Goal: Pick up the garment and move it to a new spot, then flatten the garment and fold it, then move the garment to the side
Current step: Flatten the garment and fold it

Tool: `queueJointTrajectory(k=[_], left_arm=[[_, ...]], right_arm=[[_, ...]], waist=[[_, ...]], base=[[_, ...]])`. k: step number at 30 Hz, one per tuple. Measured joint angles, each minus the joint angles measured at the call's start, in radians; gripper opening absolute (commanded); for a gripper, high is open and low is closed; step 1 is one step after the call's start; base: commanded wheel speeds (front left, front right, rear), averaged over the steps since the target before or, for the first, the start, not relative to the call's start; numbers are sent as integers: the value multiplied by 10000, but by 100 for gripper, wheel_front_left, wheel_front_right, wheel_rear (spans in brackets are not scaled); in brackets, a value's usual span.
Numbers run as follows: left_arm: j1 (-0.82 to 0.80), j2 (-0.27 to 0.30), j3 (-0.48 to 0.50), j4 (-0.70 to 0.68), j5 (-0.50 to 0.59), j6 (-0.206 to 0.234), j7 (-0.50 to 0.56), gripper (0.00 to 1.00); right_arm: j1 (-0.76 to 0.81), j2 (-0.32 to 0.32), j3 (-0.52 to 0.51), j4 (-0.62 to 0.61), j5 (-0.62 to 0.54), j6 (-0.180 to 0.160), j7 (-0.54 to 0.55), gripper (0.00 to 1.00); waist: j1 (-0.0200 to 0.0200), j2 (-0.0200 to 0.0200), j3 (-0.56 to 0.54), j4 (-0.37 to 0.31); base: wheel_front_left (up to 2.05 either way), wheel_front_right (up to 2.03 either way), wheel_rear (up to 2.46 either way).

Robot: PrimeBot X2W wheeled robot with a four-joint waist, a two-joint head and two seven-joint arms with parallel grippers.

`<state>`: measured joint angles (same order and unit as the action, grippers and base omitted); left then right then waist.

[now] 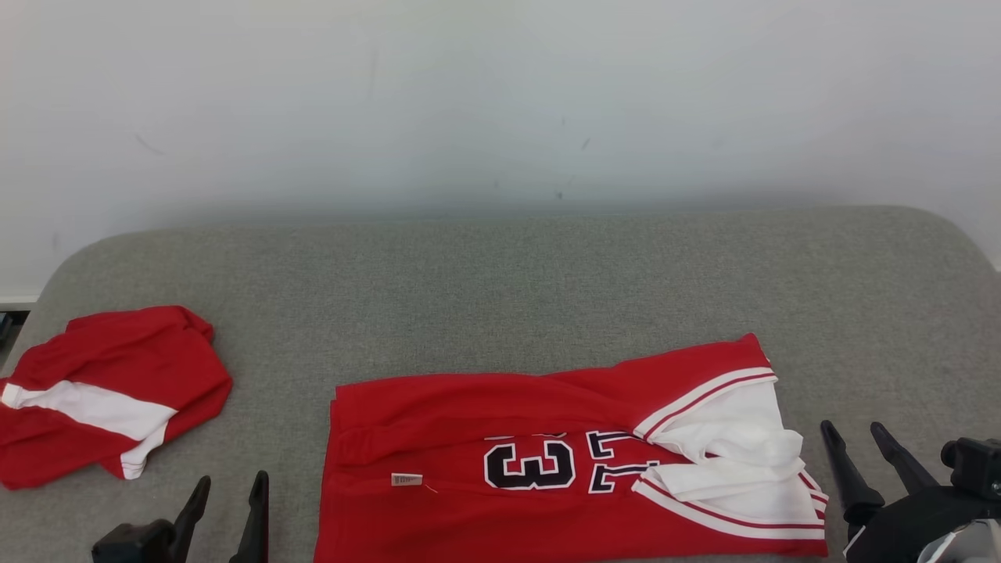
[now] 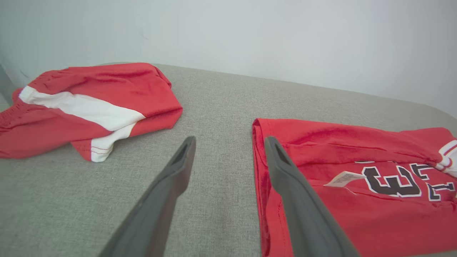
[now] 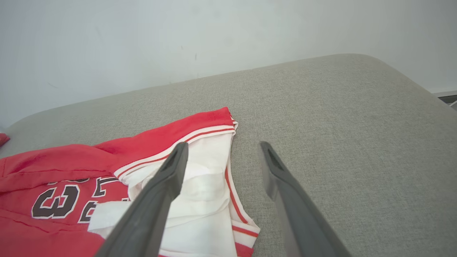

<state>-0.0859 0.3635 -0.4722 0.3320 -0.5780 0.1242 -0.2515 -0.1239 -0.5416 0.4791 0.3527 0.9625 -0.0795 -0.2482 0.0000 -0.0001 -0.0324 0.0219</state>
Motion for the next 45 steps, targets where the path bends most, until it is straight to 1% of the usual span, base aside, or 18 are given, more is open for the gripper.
queueJointTrajectory(k=[6, 10, 16, 17, 20, 25, 33, 37, 38, 39, 45], left_arm=[[473, -387, 832, -780, 834, 2, -2, 100], [569, -635, 1055, -1329, 1367, 0, -2, 100], [569, -930, 1179, -1891, 1927, 0, -4, 100], [569, -961, 1220, -1935, 1973, 0, -4, 100], [563, -1081, 1258, -2067, 2109, 0, -4, 100], [531, -1129, 1258, -2182, 2360, 0, -4, 100], [305, -1256, 1126, -2230, 2495, 0, -4, 100], [303, -1264, 1168, -2228, 2522, 2, -4, 100], [302, -1262, 1174, -2226, 2522, 0, -4, 100], [302, -1267, 1198, -2213, 2522, 0, -4, 100], [305, -1325, 1313, -2211, 2533, 0, -4, 100]], right_arm=[[86, 59, -50, 171, -238, -98, 0, 100], [-539, 12, 56, 639, -322, -100, 44, 100], [-1672, 4, 506, 1381, -288, -69, 1381, 100], [-1825, 12, 625, 1530, -288, -6, 1636, 100], [-2255, 52, 853, 1958, -253, 48, 2357, 100], [-2968, 159, 1198, 2769, -198, 105, 3591, 100], [-3385, 428, 1563, 3883, 38, 197, 5154, 100], [-3631, 458, 1680, 4140, 148, 366, 5823, 100], [-3643, 458, 1709, 4176, 186, 399, 5935, 49], [-3708, 445, 1753, 4211, 186, 489, 6029, 0], [-3924, 579, 1801, 4380, 232, 780, 6462, 0]], waist=[[0, 0, 75, 78], [1, 1, 217, 172], [1, 2, 480, 426], [1, 1, 523, 475], [1, 1, 643, 621], [1, 2, 838, 845], [1, 2, 1071, 1174], [0, 1, 1144, 1281], [0, 1, 1159, 1294], [0, 1, 1171, 1305], [1, 1, 1200, 1311]], base=[[0, 0, 0], [0, 0, 0], [0, 0, 0], [0, 0, 0], [0, 0, 0], [0, 0, 0], [0, 0, 0], [0, 0, 0], [0, 0, 0], [0, 0, 0], [0, 0, 0]])
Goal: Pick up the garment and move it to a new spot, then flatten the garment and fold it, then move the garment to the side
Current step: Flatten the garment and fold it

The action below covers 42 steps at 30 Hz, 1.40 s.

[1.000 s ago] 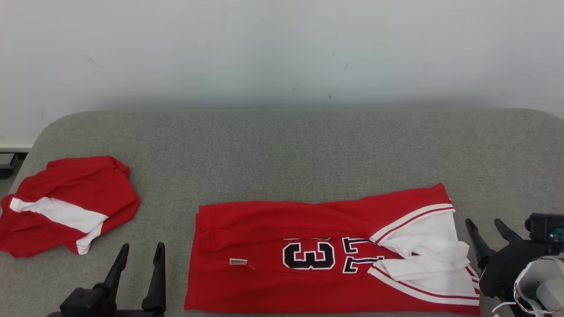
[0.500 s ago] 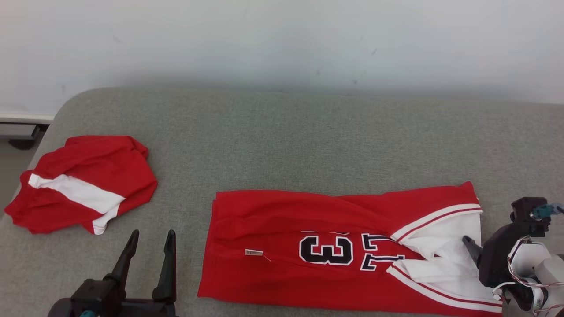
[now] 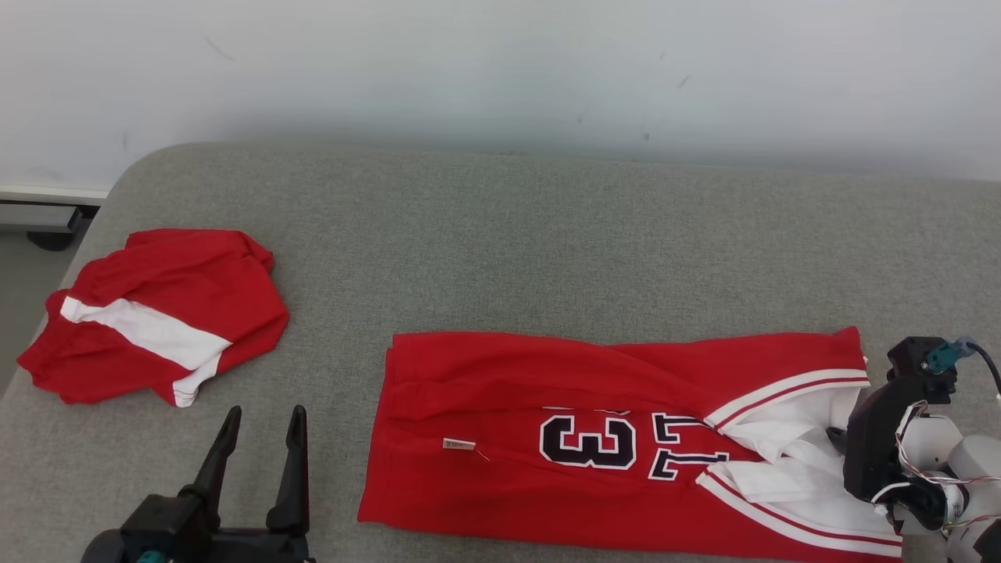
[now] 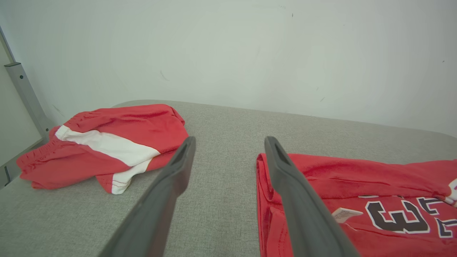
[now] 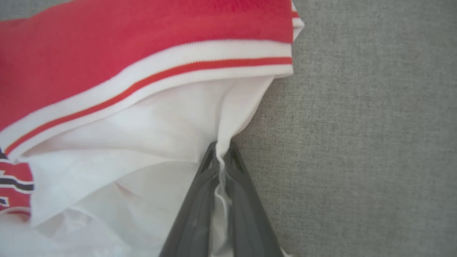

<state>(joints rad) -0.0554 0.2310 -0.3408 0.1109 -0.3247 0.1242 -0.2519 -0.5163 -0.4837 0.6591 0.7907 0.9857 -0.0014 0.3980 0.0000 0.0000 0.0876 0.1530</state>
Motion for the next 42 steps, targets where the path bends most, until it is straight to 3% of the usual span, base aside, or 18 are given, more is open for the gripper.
queueJointTrajectory(k=[7, 15, 19, 22, 25, 30, 42], left_arm=[[45, -17, 167, 6, 2, 2, 0, 100], [48, -81, 153, 15, 67, 2, 0, 100], [47, -90, 134, 75, 67, 2, 0, 100], [45, -144, 67, 96, 75, 2, 0, 100], [49, -157, 104, 155, 73, 2, 0, 100], [77, -142, 109, 270, 73, 2, 0, 100], [99, -284, 0, 418, 58, -4, 0, 100]], right_arm=[[-354, -63, -40, 284, -31, 180, -2, 0], [-506, -941, -113, 911, -336, 176, -303, 0], [-617, -1022, -150, 1034, -468, 192, -468, 0], [-639, -920, -374, 897, -96, 460, -556, 0], [-639, -723, -550, 531, 316, 928, -543, 0], [-582, -293, -767, -288, 1177, 1221, -272, 0], [-226, -334, -468, -3266, 2265, 1248, 832, 0]], waist=[[1, 0, 66, -145], [1, 1, 83, -410], [0, 1, 59, -549], [0, 0, 17, -651], [0, 1, -15, -708], [0, 0, -90, -816], [0, 0, -327, -970]], base=[[0, 0, 0], [0, 0, 0], [0, 0, 0], [0, 0, 0], [0, 0, 0], [0, 0, 0], [0, 0, 0]])
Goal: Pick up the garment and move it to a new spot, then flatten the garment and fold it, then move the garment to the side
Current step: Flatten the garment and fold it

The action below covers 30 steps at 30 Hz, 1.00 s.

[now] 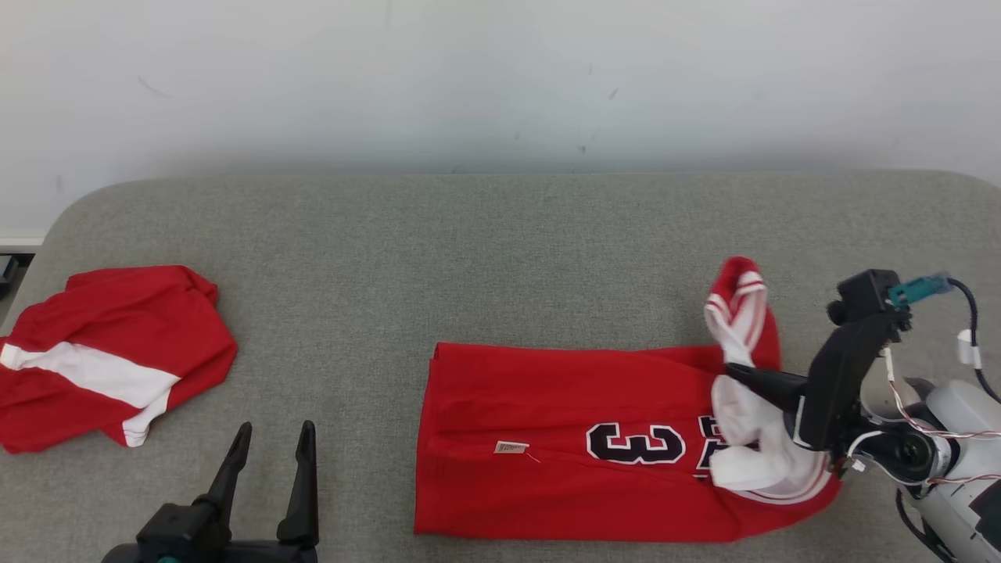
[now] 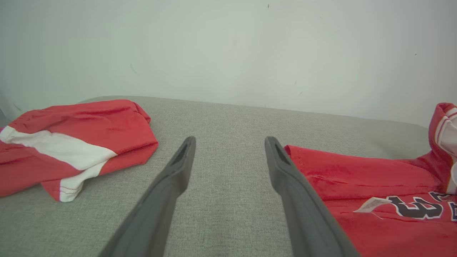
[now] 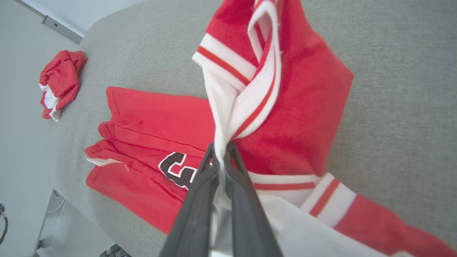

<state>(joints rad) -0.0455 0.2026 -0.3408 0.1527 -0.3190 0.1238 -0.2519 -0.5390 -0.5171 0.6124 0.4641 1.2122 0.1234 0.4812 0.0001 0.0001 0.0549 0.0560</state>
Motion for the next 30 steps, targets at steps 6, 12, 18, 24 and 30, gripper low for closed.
queueJointTrajectory(k=[6, 12, 18, 24, 30], left_arm=[[-10, -123, -178, 111, -2, -12, 4, 100], [-100, -196, -286, 276, -2, -107, 21, 100], [-430, -282, -326, 522, -31, -199, 21, 100], [-443, -407, -378, 644, -31, -272, 21, 100], [-543, -491, -512, 869, -65, -313, 21, 100]], right_arm=[[24, 17, 40, -1187, 456, 0, 313, 0], [13, 182, 75, -1758, 679, 0, 566, 0], [-49, 577, 251, -2071, 729, 0, 748, 0], [-253, 895, 420, -2098, 740, -173, 867, 0], [-494, 1383, 587, -1887, 685, -481, 913, 0]], waist=[[0, 0, 10, 148], [0, 0, 56, 413], [0, 0, 103, 719], [0, 0, 154, 1006], [0, 0, 217, 1222]], base=[[0, 0, 0], [0, 0, 0], [0, 0, 0], [0, 0, 0], [0, 0, 0]])
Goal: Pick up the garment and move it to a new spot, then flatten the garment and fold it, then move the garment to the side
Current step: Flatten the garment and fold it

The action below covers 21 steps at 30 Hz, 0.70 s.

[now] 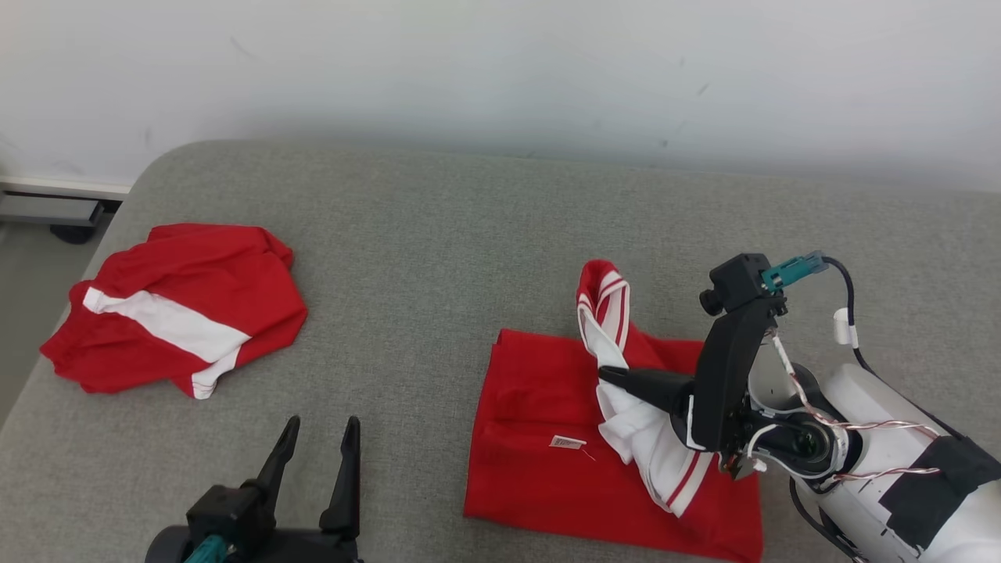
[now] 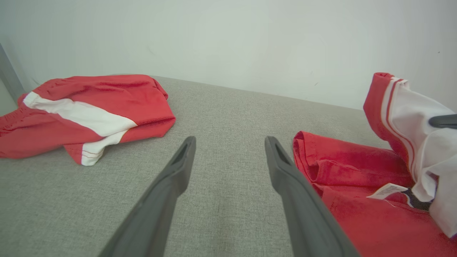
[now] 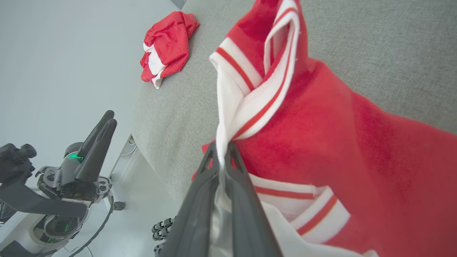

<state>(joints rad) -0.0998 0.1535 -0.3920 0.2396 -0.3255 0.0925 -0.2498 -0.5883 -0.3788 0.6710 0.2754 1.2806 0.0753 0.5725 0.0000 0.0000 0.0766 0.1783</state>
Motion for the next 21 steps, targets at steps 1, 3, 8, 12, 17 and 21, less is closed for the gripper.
queueJointTrajectory(k=[1, 3, 8, 12, 17, 21], left_arm=[[-81, -33, -40, 50, -2, -52, 0, 100], [-236, -98, -67, 86, -4, -58, 0, 100], [-347, -242, -130, 282, -6, -142, 0, 100], [-384, -305, -165, 407, -8, -148, 0, 100], [-565, -353, -151, 593, -19, -150, -2, 100], [-561, -364, -136, 713, -29, -150, -2, 100]], right_arm=[[0, 17, 67, 107, -56, -56, 10, 0], [0, 40, 146, 238, -92, -115, 13, 0], [-1, 309, 303, 571, -249, -328, 84, 0], [-1, 481, 458, 880, -359, -439, 84, 0], [-111, 688, 677, 1478, -658, -727, 67, 0], [-461, 945, 851, 1939, -861, -999, 104, 0]], waist=[[0, 0, 11, 40], [0, 1, 37, 123], [0, 0, 115, 331], [0, 0, 175, 493], [0, 1, 223, 665], [0, 0, 226, 702]], base=[[0, 0, 0], [0, 0, 0], [0, 0, 0], [0, 0, 0], [0, 0, 0], [0, 0, 0]])
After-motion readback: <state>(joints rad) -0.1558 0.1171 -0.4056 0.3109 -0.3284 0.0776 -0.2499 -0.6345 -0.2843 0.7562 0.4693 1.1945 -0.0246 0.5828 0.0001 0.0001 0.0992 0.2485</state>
